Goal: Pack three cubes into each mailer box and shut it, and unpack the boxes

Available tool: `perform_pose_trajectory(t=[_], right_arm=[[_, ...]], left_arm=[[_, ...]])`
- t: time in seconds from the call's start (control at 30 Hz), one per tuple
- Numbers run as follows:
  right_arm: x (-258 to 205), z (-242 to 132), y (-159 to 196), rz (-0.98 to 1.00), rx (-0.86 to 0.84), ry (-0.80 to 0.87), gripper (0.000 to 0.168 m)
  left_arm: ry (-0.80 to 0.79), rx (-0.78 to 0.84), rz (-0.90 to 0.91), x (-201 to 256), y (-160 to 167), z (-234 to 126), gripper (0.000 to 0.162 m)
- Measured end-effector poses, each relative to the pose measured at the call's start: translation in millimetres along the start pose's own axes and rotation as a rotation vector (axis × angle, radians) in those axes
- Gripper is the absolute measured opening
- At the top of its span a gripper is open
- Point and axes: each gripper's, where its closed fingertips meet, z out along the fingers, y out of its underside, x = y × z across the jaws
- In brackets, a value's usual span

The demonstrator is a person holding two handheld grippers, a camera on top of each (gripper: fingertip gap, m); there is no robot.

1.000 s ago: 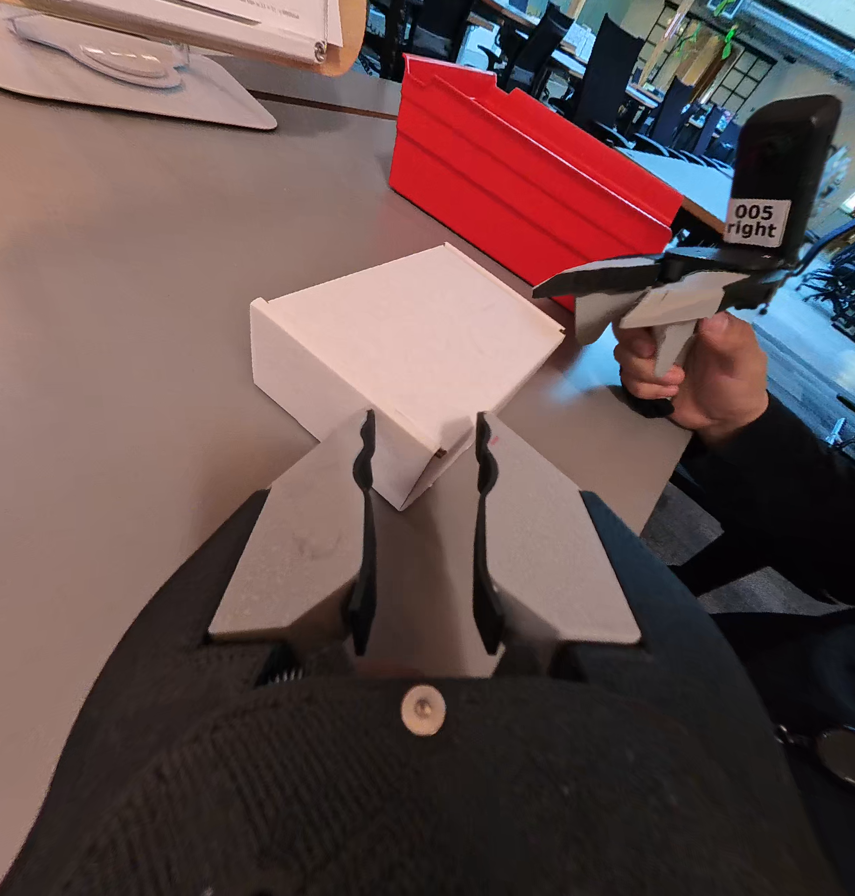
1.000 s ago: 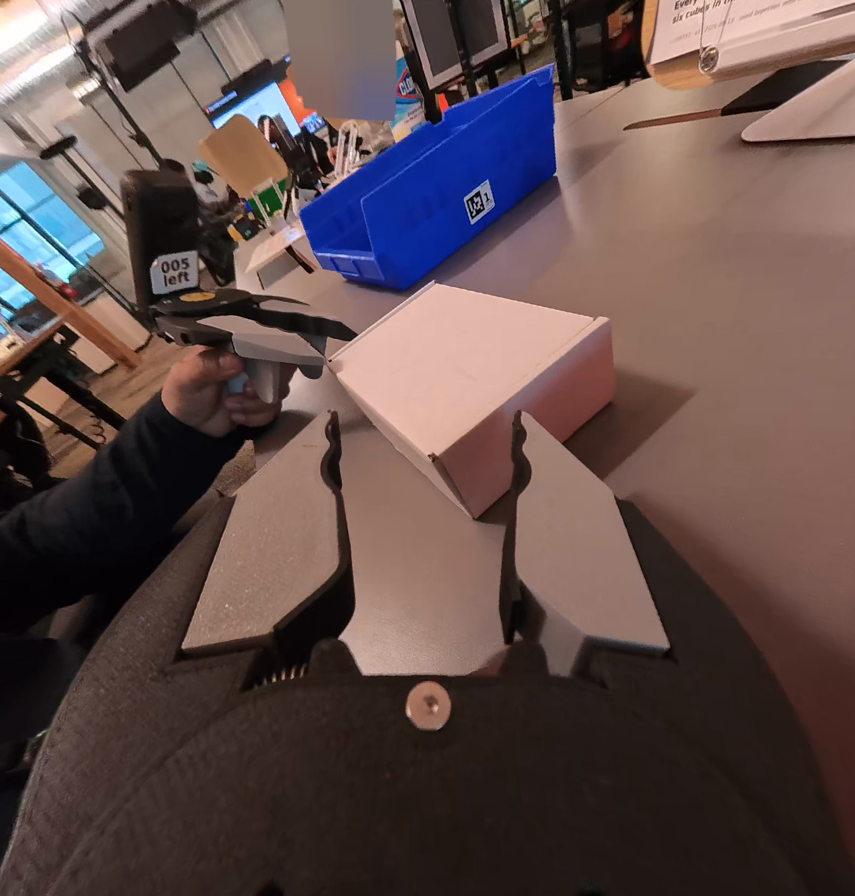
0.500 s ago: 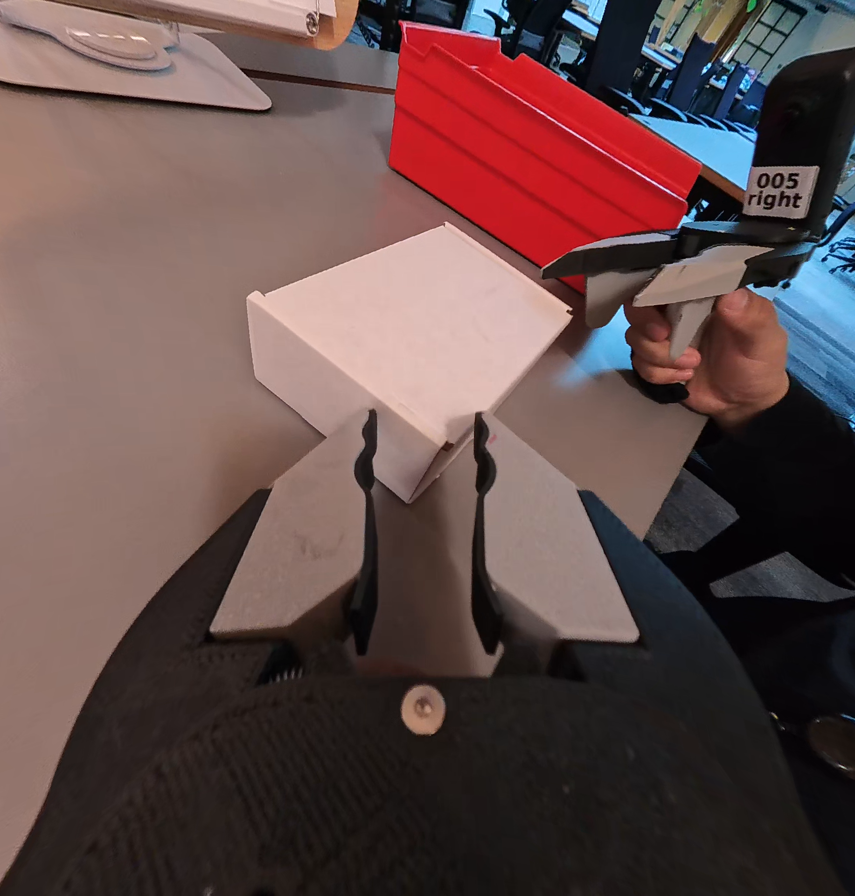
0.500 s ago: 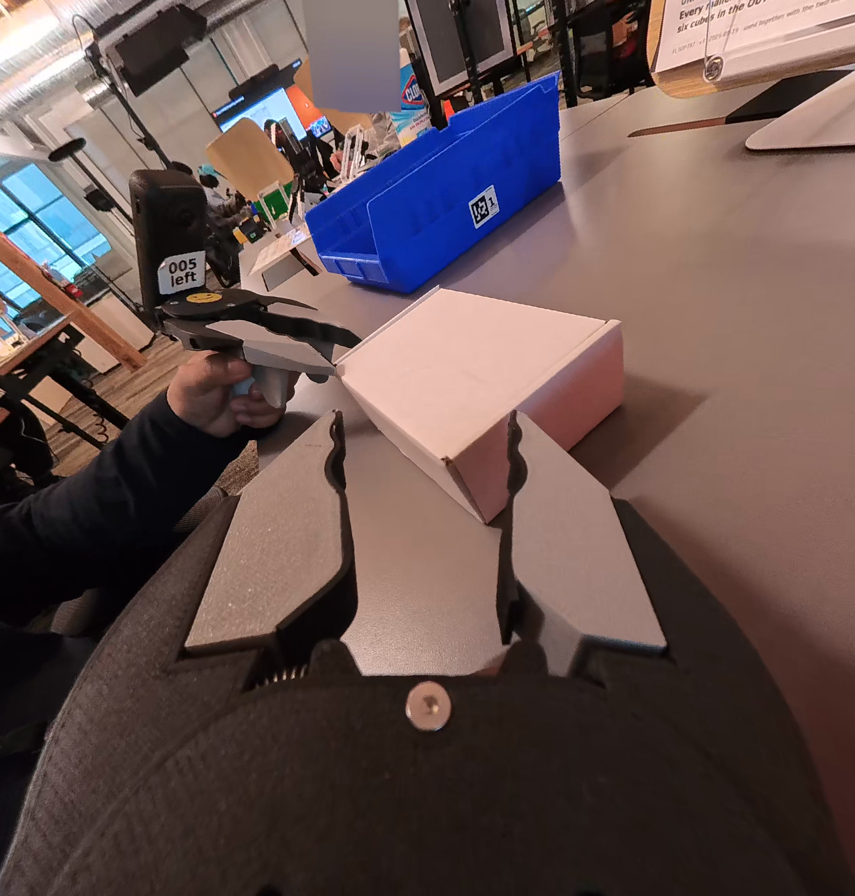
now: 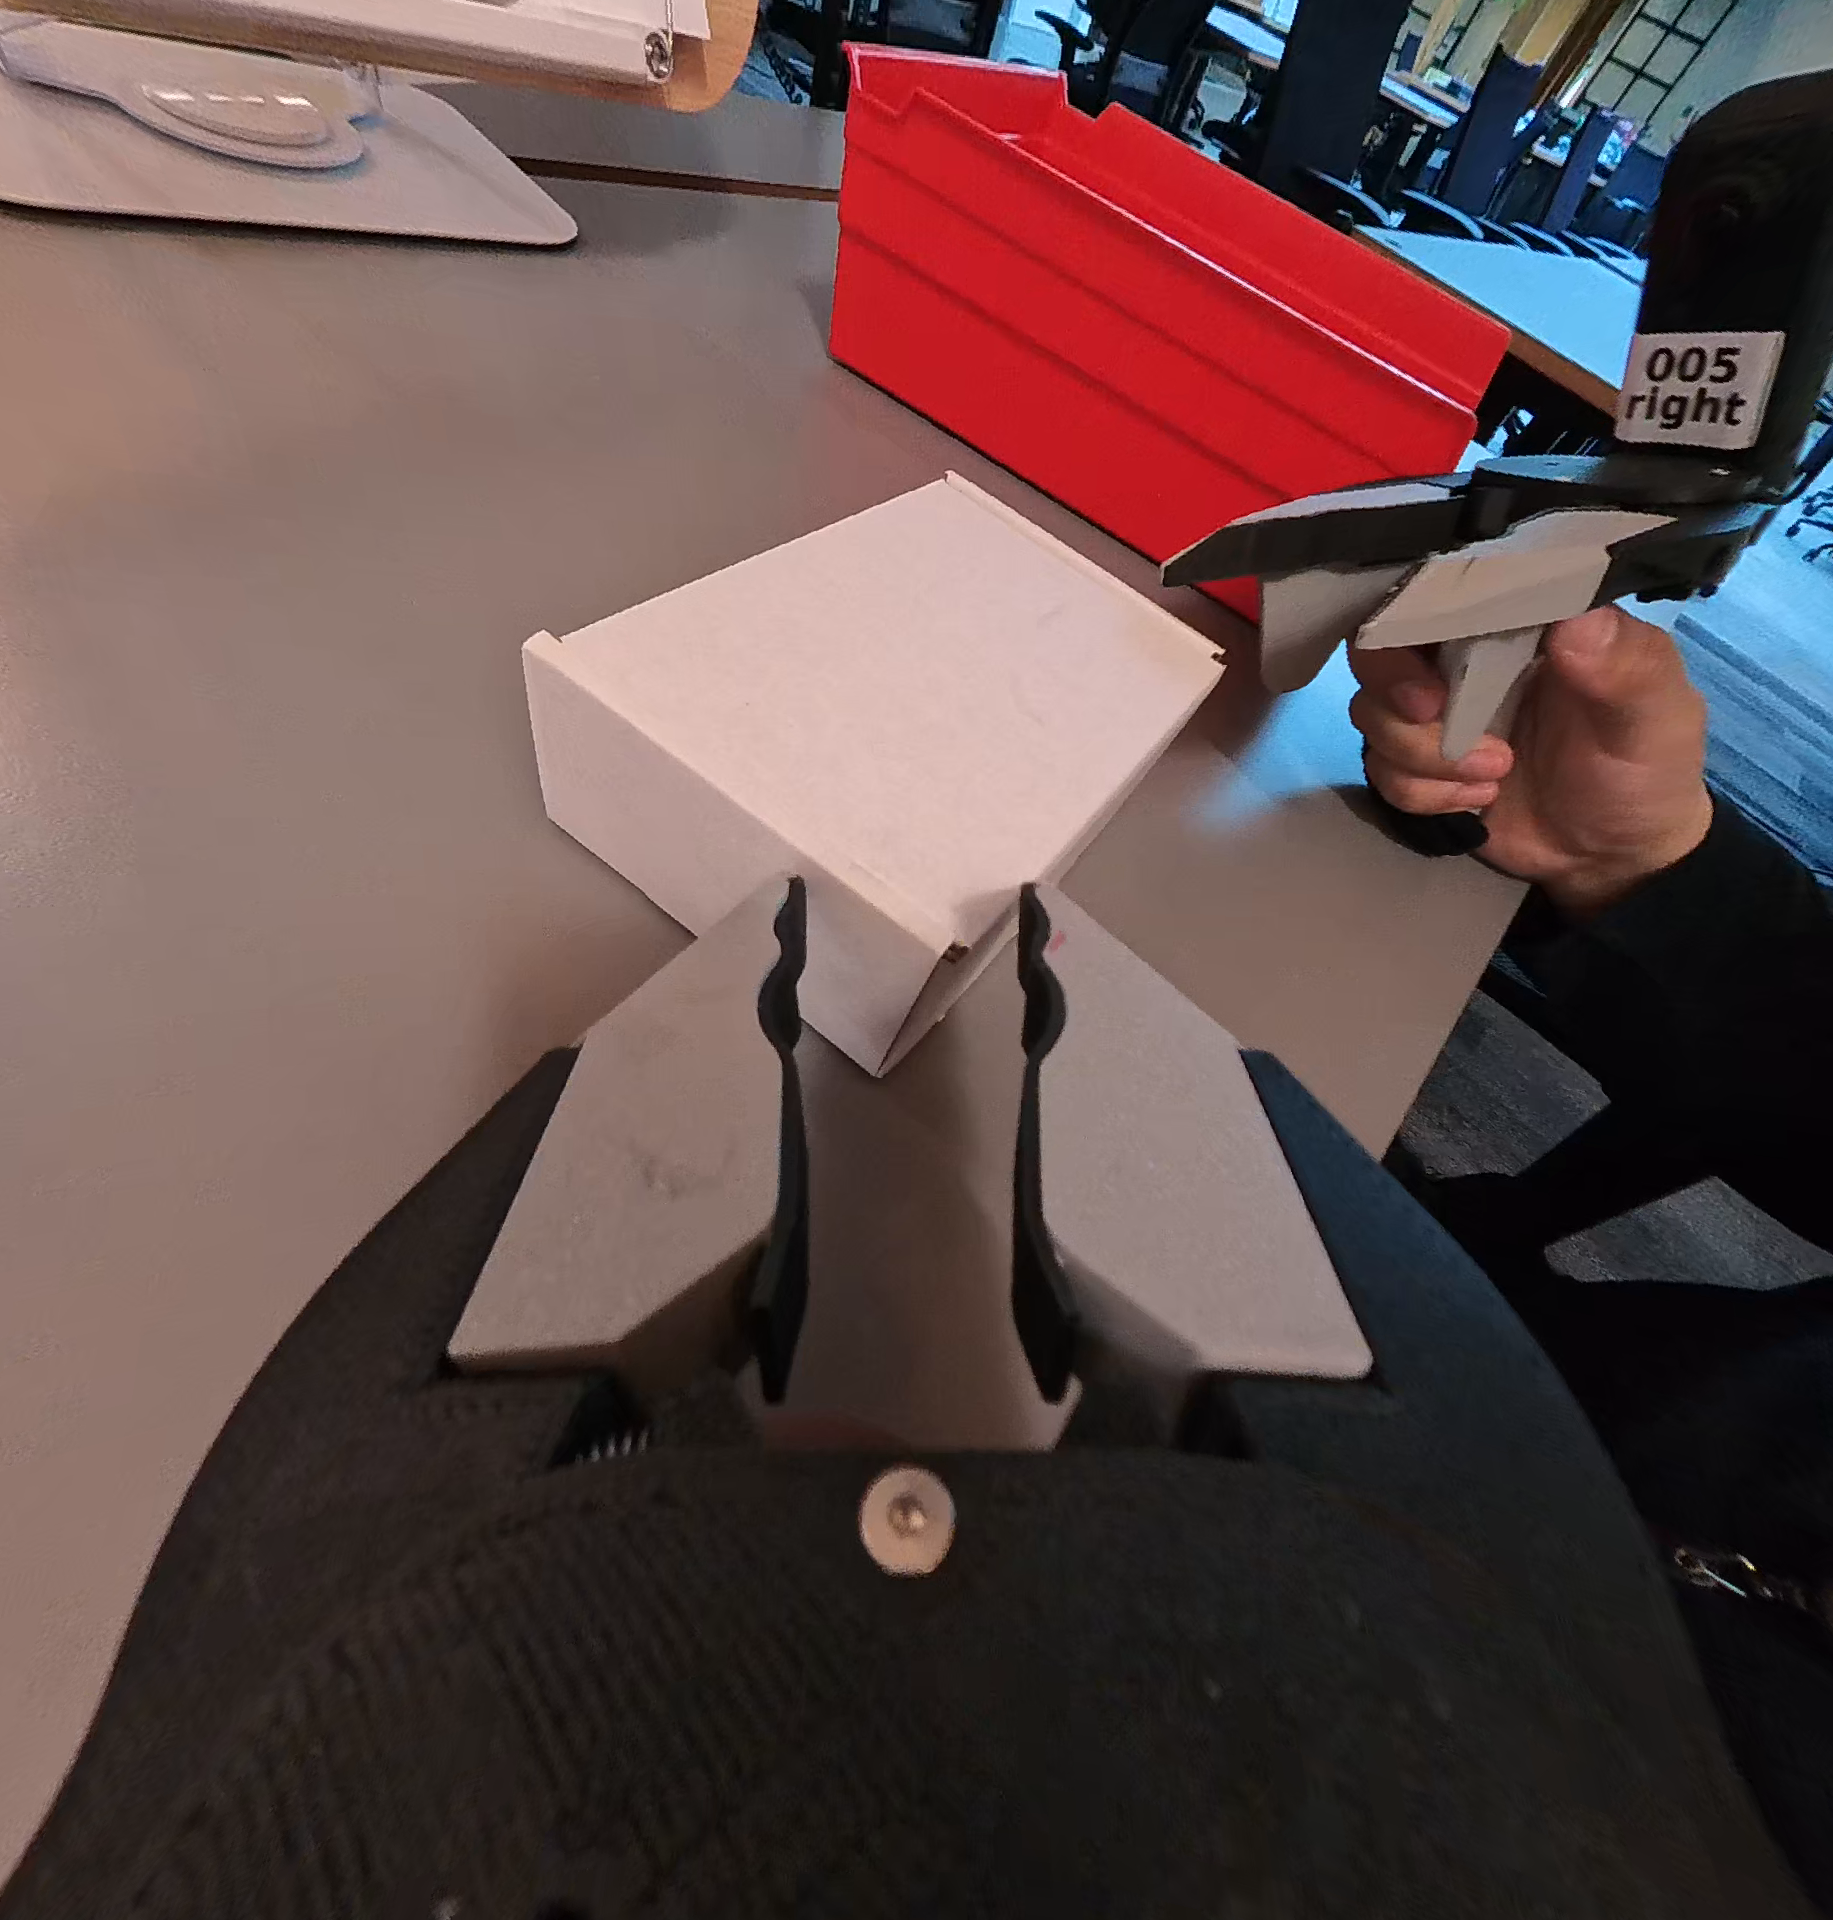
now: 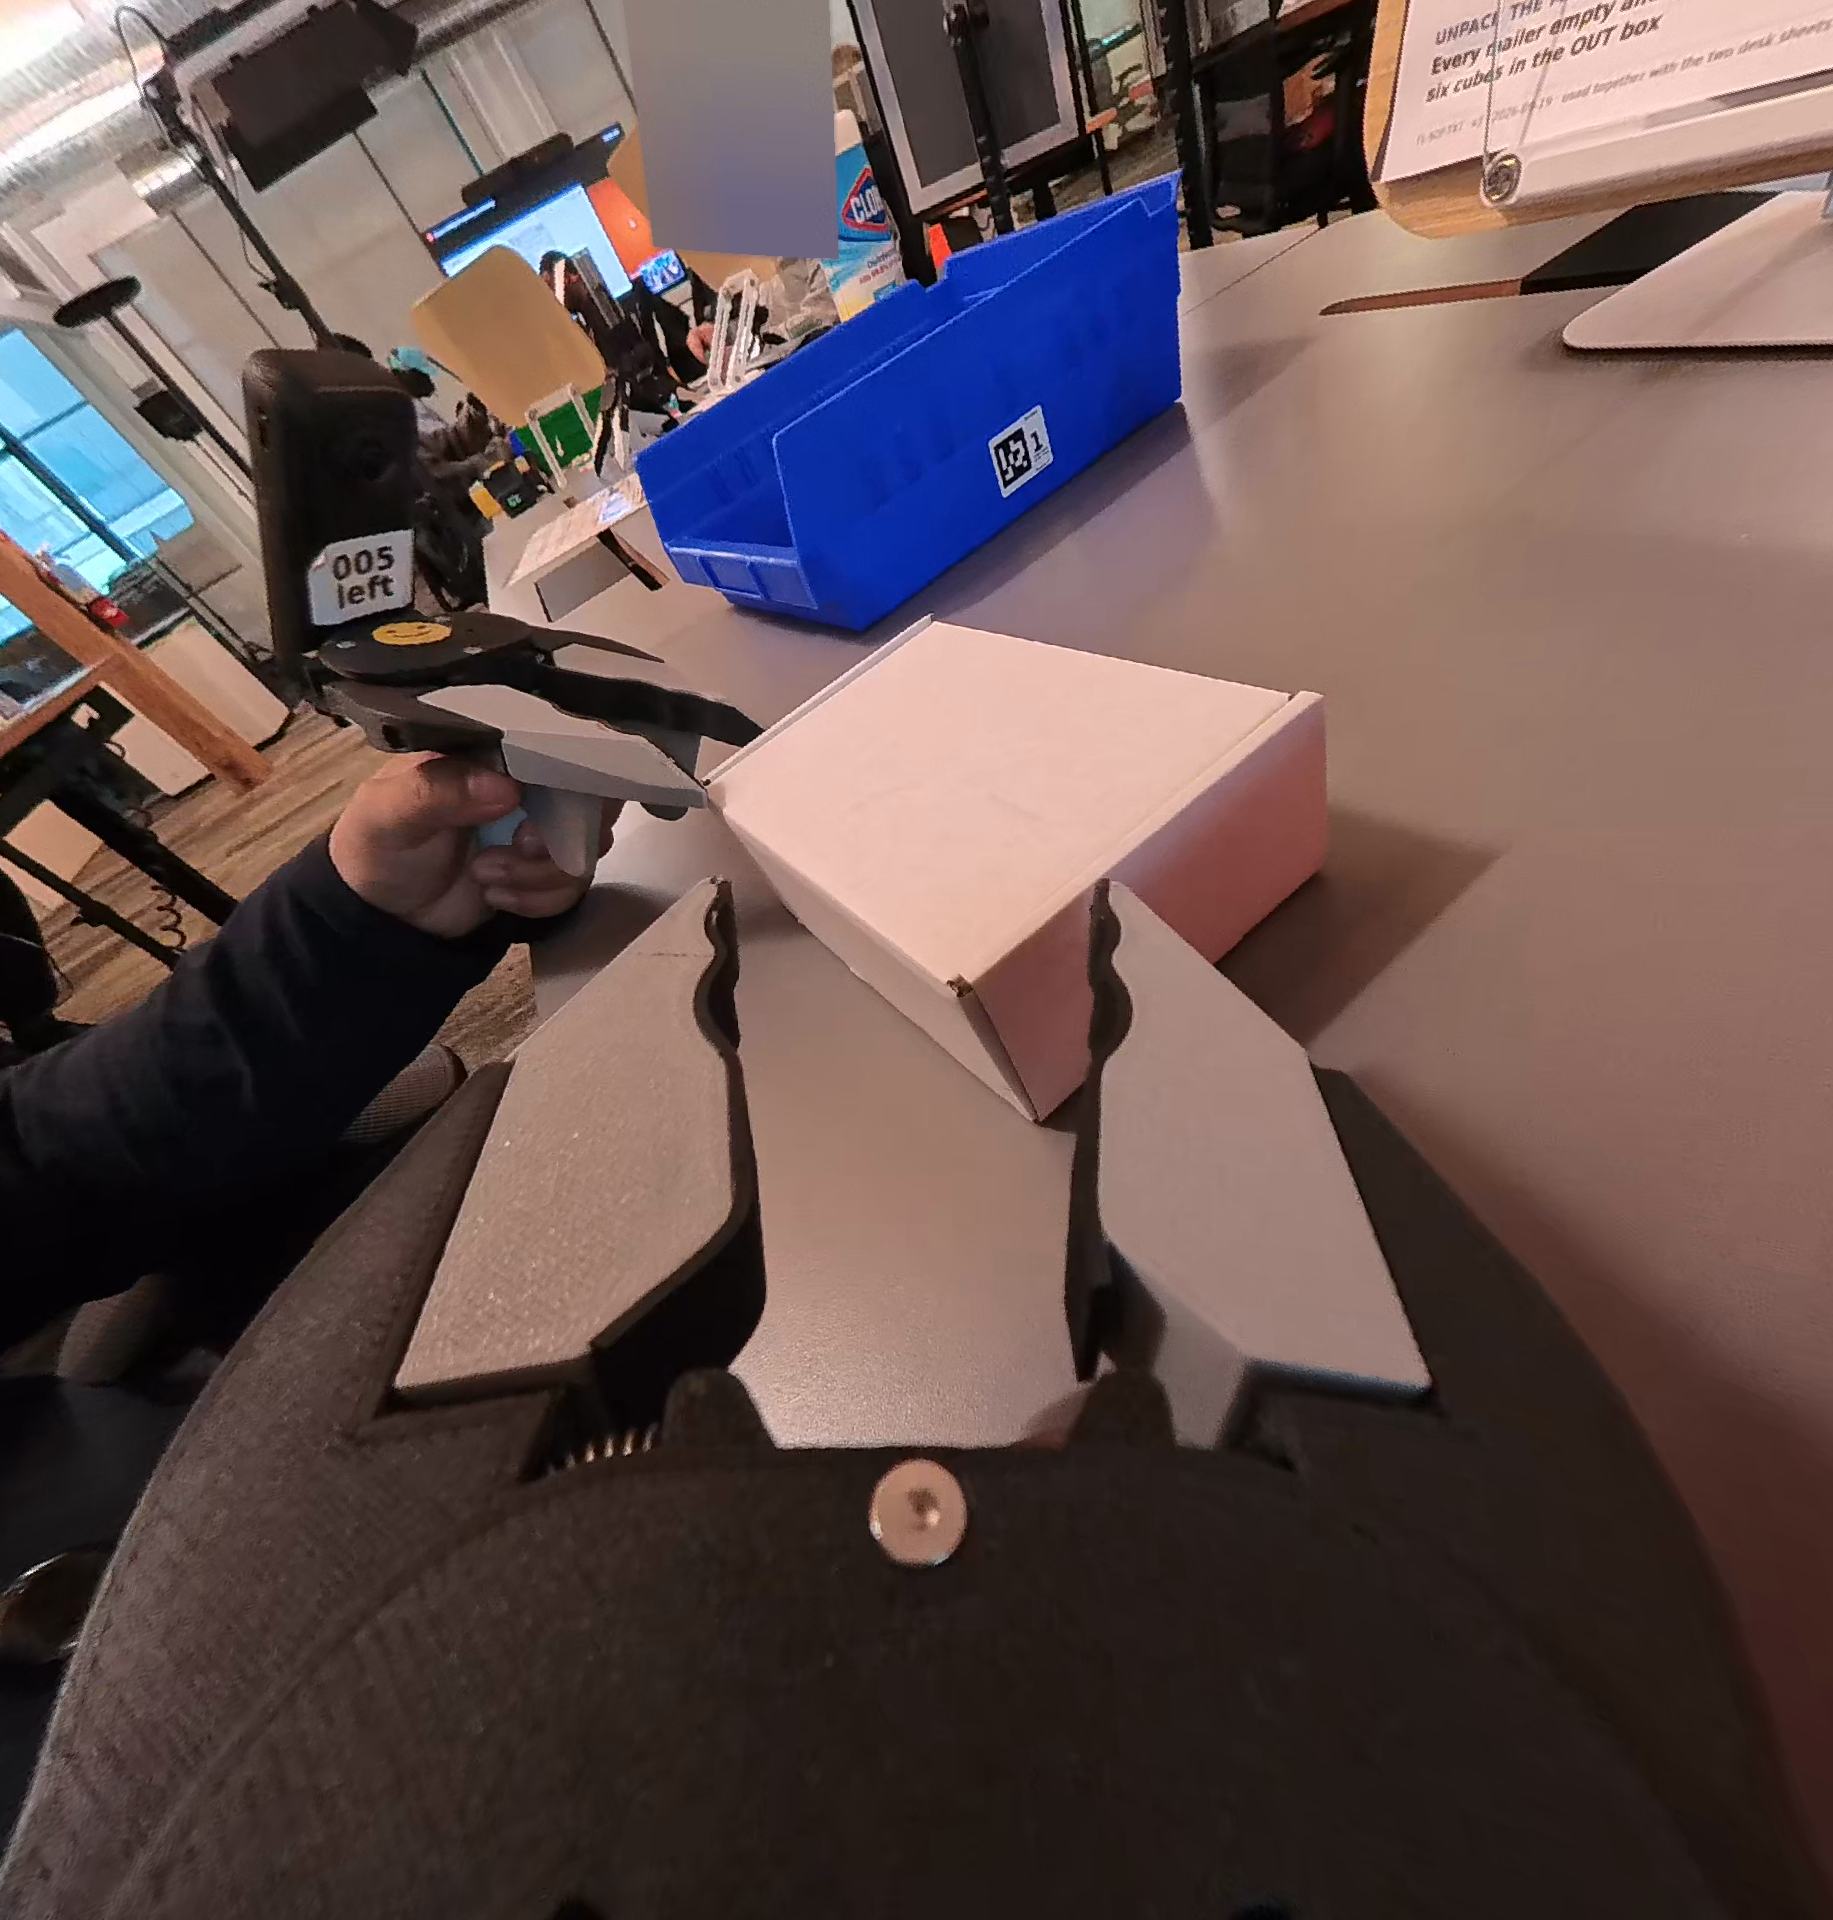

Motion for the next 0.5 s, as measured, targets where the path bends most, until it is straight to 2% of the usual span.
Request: perform_pose_trajectory(t=[0.37,0.5], right_arm=[[1.7,0.8,0.8,0.008,-0.005,0.006,0.065],[14.8,-2.0,-6.4,0.063,0.054,0.079,0.059]], left_arm=[[0.004,0.006,0.001,0.7,-0.8,-0.7,0.038],[0.023,0.065,-0.019,2.7,-8.8,-4.8,0.038]])
